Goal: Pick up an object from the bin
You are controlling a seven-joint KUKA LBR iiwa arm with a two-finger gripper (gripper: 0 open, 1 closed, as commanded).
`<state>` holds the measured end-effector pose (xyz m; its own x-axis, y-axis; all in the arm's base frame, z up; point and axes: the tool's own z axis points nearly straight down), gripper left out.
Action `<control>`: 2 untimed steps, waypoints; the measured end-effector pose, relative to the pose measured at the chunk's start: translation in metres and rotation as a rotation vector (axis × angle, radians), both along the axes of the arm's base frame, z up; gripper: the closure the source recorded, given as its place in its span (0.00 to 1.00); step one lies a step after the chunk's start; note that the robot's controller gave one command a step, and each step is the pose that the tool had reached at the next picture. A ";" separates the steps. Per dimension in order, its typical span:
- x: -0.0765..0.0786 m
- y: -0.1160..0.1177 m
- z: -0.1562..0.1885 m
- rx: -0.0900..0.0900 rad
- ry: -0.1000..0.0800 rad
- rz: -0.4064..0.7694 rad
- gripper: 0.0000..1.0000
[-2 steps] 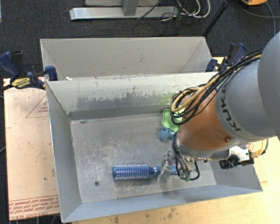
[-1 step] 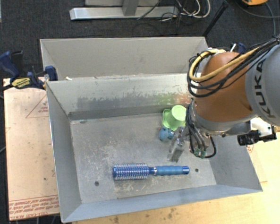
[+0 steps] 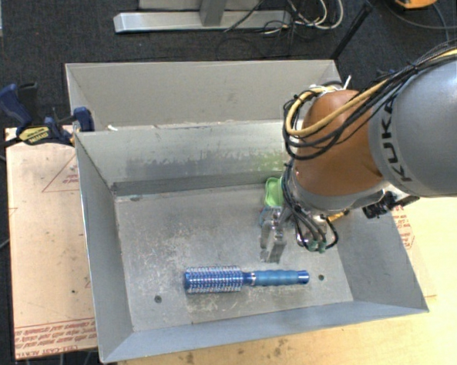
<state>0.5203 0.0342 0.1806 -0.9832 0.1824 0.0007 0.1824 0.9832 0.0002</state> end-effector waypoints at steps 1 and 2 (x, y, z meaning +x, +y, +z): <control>0.000 0.000 0.001 0.000 -0.001 0.001 0.00; -0.030 0.007 -0.114 0.001 0.001 0.093 0.00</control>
Offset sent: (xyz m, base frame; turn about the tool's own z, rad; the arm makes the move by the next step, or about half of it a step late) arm 0.0000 0.0000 0.0000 0.0000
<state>0.4908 0.0413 0.0665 -0.9959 0.0905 0.0018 0.0905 0.9959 0.0007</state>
